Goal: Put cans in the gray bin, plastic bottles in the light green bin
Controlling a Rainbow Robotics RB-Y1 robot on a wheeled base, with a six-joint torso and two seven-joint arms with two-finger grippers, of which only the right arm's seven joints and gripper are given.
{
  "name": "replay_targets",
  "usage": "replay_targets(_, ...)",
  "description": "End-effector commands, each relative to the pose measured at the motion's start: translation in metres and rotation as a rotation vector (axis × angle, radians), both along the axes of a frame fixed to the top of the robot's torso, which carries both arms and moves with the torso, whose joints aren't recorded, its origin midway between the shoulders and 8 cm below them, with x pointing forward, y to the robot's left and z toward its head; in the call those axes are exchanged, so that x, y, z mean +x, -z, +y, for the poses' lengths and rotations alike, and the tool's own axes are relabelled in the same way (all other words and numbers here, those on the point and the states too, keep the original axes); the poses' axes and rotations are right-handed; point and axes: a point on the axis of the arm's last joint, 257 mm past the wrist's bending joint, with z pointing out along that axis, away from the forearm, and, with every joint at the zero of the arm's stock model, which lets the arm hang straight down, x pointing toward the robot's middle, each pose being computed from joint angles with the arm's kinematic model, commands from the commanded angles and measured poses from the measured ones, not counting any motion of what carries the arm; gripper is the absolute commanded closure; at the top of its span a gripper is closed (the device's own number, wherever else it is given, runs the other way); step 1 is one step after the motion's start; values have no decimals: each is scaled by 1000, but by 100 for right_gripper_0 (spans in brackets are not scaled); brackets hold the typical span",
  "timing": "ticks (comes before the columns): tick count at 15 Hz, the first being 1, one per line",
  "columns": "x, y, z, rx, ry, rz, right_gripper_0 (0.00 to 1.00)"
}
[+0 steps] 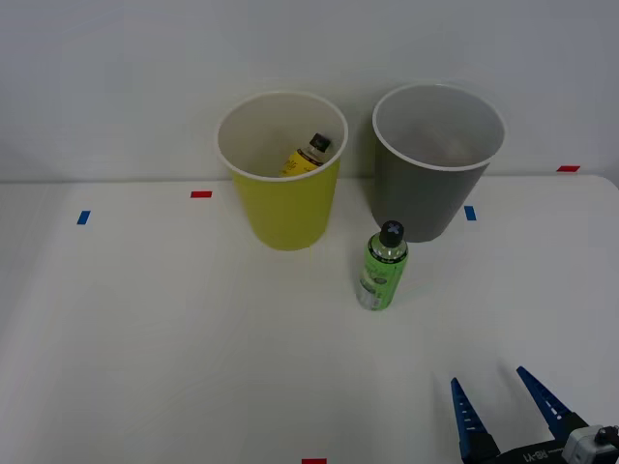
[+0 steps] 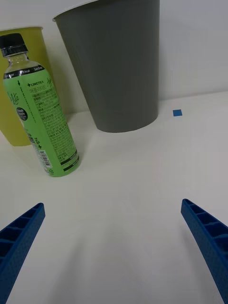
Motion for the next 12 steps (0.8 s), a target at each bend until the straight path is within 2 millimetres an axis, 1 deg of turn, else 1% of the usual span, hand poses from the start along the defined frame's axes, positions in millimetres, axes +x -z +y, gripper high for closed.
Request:
replay_targets(1,0,0,0,0,0,0,0)
replay_targets(12,0,0,0,0,0,0,0)
